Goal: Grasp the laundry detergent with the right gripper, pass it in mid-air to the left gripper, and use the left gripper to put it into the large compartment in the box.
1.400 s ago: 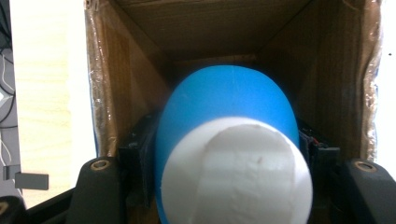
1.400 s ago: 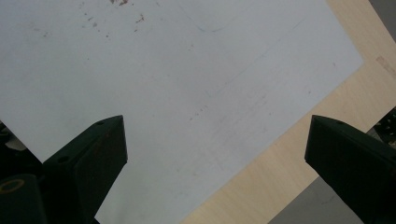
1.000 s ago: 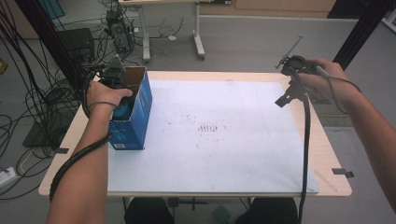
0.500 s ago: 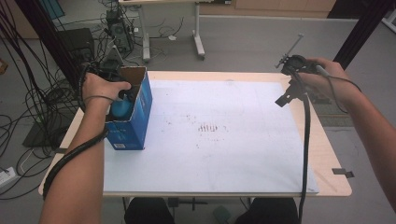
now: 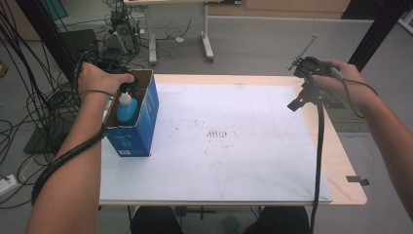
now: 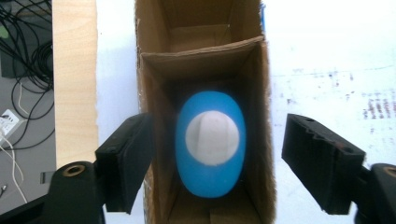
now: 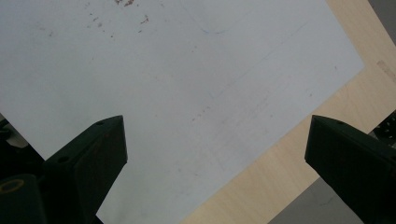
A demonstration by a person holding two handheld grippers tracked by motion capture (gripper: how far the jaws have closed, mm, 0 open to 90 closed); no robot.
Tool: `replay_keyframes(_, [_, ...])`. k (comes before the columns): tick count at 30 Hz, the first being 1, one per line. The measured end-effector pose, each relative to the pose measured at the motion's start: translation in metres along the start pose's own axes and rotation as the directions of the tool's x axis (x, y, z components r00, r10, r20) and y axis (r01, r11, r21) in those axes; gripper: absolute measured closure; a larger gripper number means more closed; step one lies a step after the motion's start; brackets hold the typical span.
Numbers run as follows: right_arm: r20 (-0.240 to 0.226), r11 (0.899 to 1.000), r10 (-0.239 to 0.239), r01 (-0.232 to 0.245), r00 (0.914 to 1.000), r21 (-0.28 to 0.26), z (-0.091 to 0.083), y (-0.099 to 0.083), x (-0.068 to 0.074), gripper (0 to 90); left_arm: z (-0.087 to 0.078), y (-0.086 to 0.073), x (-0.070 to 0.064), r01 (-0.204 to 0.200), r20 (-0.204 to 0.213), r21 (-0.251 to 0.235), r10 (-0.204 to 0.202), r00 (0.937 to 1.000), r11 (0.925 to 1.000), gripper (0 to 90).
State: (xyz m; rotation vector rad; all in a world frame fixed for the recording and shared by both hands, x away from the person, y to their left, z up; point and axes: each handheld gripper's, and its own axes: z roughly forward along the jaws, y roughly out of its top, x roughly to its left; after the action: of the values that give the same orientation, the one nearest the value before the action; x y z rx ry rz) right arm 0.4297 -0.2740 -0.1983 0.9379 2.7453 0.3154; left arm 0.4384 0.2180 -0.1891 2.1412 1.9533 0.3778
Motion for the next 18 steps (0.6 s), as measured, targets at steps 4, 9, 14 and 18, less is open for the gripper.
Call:
replay_keyframes(4, [0.005,1.0,0.002,-0.002,1.0,0.0,-0.002,0.0,0.0,5.5,-0.01,0.003,-0.004,-0.011,0.006,0.001,0.011,0.9999,0.9999,18.9])
replay_keyframes(9, [0.006,1.0,0.001,-0.001,1.0,0.002,-0.004,0.001,0.001,5.5,-0.021,0.01,-0.016,-0.046,0.024,0.001,0.046,0.9987,0.9989,14.0])
replay_keyframes(14, [0.007,1.0,0.003,-0.003,1.0,0.006,-0.006,0.003,0.002,5.5,-0.029,0.018,-0.033,-0.088,0.033,-0.009,0.088,0.9956,0.9961,10.3])
replay_keyframes(18, [0.01,1.0,0.002,-0.002,0.9999,0.008,-0.007,0.003,0.003,5.5,-0.033,0.024,-0.047,-0.114,0.045,-0.014,0.115,0.9924,0.9934,10.1])
